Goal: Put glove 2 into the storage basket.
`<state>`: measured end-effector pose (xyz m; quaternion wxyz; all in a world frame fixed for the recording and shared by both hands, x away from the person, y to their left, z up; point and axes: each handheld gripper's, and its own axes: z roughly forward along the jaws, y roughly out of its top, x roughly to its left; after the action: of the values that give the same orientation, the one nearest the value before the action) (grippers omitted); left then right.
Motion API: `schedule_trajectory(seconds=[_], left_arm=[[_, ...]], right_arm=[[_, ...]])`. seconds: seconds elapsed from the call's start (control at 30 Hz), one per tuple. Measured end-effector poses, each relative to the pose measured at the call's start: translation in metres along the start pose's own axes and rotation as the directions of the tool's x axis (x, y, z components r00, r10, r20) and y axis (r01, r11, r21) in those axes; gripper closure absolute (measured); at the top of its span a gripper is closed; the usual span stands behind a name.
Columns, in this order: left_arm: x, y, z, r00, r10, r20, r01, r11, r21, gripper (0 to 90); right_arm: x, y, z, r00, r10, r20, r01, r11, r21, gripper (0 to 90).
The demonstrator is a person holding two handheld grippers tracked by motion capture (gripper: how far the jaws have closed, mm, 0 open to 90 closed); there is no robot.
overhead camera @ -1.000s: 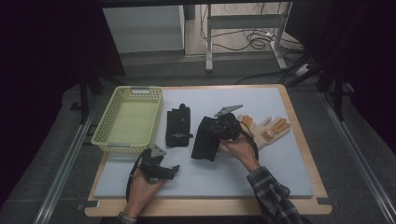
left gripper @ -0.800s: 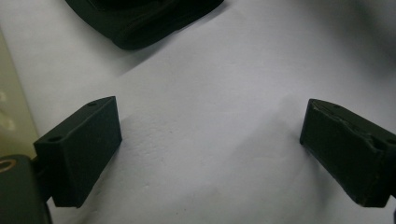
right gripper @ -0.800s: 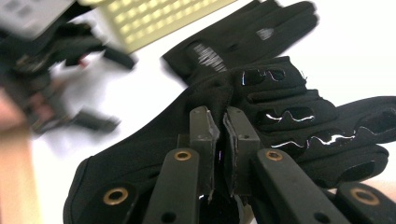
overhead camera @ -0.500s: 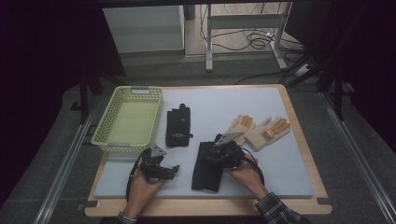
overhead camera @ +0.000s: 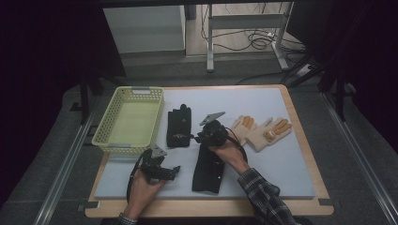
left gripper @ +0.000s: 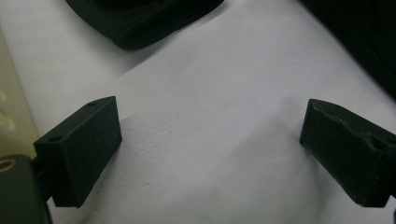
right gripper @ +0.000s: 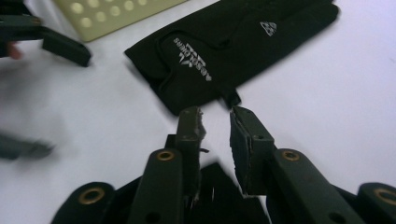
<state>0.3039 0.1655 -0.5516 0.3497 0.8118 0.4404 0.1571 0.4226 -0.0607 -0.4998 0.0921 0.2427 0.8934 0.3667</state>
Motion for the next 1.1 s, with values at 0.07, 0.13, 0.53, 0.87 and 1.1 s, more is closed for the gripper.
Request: schedule_trajectory(seconds=[0.07, 0.13, 0.53, 0.87, 1.1], left_arm=[[0.000, 0.000, 0.000, 1.0000, -0.001, 0.000, 0.001, 1.0000, -0.001, 5.7], [0.000, 0.000, 0.000, 1.0000, -0.001, 0.001, 0.001, 1.0000, -0.001, 5.7], [0.000, 0.000, 0.000, 1.0000, -0.002, 0.001, 0.002, 1.0000, 0.000, 5.7], [0.000, 0.000, 0.000, 1.0000, -0.003, 0.000, 0.003, 1.0000, -0.002, 5.7], [0.000, 0.000, 0.000, 1.0000, -0.001, 0.001, 0.001, 1.0000, 0.001, 5.7]], right_arm=[[-0.001, 0.004, 0.012, 1.0000, 0.002, 0.003, -0.002, 1.000, 0.018, 64.9], [-0.005, 0.007, 0.026, 0.9999, -0.002, 0.013, 0.001, 1.000, 0.030, 61.2], [-0.018, 0.013, 0.047, 0.9992, 0.026, -0.028, -0.024, 0.995, 0.094, 76.8], [0.019, 0.010, 0.028, 0.9909, -0.013, -0.134, 0.024, 0.997, 0.074, 73.6], [0.003, 0.035, 0.042, 0.9997, -0.005, -0.024, 0.006, 1.000, 0.017, 53.5]])
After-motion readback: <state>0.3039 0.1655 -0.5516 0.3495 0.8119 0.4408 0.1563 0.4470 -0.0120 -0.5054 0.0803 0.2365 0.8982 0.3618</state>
